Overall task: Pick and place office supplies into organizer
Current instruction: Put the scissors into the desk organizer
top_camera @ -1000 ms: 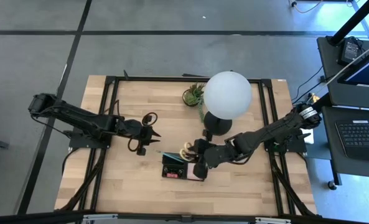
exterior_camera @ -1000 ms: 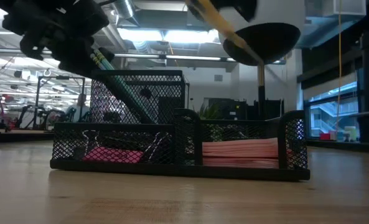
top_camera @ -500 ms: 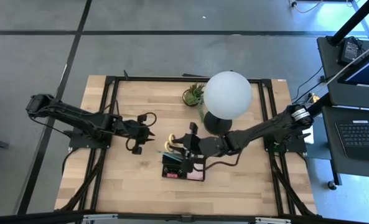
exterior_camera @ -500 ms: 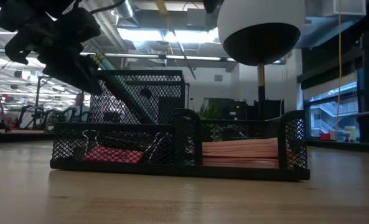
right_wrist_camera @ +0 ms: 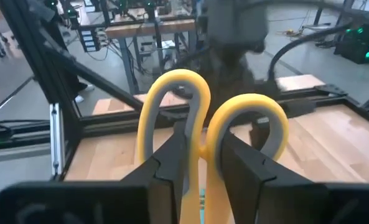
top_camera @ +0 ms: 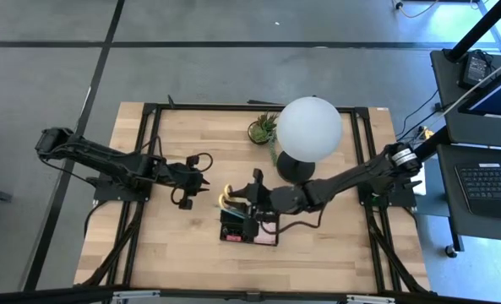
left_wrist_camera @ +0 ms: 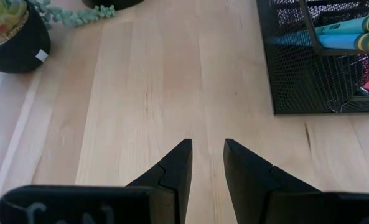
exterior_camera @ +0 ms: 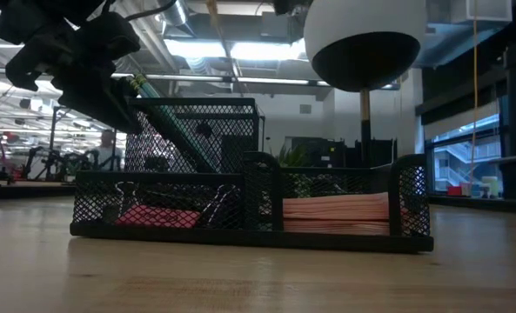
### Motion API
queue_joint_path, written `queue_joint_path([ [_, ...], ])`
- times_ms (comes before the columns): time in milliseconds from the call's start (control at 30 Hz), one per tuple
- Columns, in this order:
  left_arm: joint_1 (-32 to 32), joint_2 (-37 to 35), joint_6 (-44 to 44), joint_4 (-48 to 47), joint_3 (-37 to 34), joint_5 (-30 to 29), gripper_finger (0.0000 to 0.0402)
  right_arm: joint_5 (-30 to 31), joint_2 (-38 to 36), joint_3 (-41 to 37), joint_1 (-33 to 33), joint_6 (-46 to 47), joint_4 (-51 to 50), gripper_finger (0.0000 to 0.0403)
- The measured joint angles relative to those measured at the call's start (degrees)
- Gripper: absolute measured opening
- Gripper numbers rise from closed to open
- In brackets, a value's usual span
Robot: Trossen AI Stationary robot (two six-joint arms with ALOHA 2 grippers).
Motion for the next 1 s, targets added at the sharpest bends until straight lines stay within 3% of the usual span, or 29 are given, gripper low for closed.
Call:
queue_joint_path([
  [333, 0.0, 0.0, -0.5, 0.0, 0.0, 0.0, 0.0086, -0.1, 5.8, 0.0, 0.0, 0.6, 4.3, 0.0090],
  [667, 0.0, 0.0, -1.1, 0.0, 0.0, 0.0, 0.0086, 0.0, 10.6, 0.0, -0.2, 7.5, 2.6, 0.0090],
  [1000, 0.0, 0.0, -1.5, 0.0, 0.0, 0.0, 0.0086, 0.1, 12.7, 0.0, -1.0, 7.7, 1.0, 0.0090],
])
